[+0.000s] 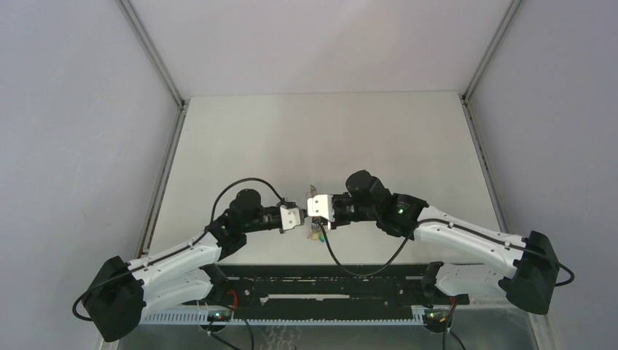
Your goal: Put the keys on the keyring
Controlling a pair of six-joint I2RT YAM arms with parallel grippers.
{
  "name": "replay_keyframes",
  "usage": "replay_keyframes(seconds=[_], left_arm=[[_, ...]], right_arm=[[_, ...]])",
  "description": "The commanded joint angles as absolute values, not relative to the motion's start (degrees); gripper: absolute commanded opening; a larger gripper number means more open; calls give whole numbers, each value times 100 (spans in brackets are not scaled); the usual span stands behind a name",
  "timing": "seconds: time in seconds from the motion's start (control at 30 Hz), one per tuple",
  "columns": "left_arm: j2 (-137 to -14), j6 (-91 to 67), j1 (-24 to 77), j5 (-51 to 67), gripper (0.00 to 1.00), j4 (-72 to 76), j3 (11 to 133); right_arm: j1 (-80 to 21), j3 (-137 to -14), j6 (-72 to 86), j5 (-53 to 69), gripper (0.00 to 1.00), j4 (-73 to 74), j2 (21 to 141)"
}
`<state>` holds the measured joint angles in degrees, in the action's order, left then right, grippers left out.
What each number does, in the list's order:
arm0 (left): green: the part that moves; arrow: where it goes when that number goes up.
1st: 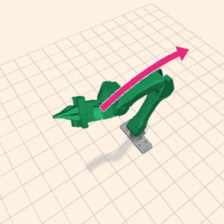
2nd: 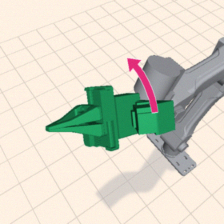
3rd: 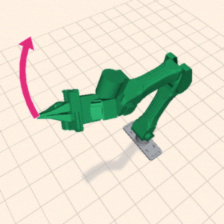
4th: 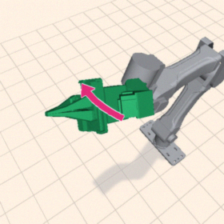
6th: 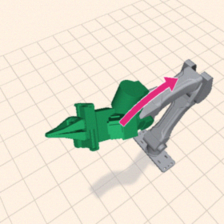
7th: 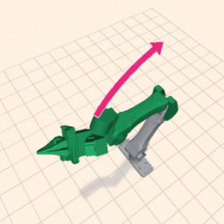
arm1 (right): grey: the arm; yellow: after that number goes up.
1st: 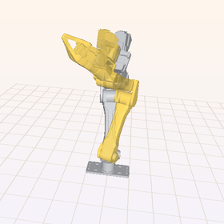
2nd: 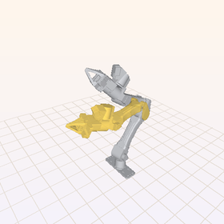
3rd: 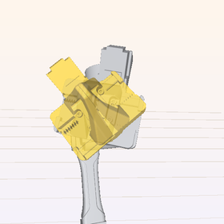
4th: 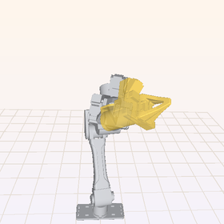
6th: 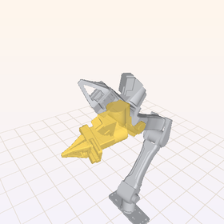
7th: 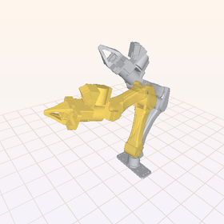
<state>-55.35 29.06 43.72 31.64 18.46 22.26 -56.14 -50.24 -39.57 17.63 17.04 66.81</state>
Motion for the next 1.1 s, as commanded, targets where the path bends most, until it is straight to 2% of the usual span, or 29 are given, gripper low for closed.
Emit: replay_keyframes(seconds=[0.0,0.1,0.5,0.87,1.07], left_arm=[[-5395,2900,4402,3141,0,2283,2135],[-5398,2898,4400,3146,0,2285,2135],[-5397,2883,4398,3173,0,2337,2124],[-5376,2873,4403,3181,0,2382,2104],[-5373,2864,4396,3168,0,2391,2105]], right_arm=[[-5453,-4886,-3819,1936,22,1524,6275],[-5297,-4770,-3797,2092,25,1516,6115],[-4887,-4456,-3781,2669,25,1093,6274],[-4861,-4457,-3736,2886,17,864,6551],[-4812,-4413,-3682,2884,16,930,6536]])
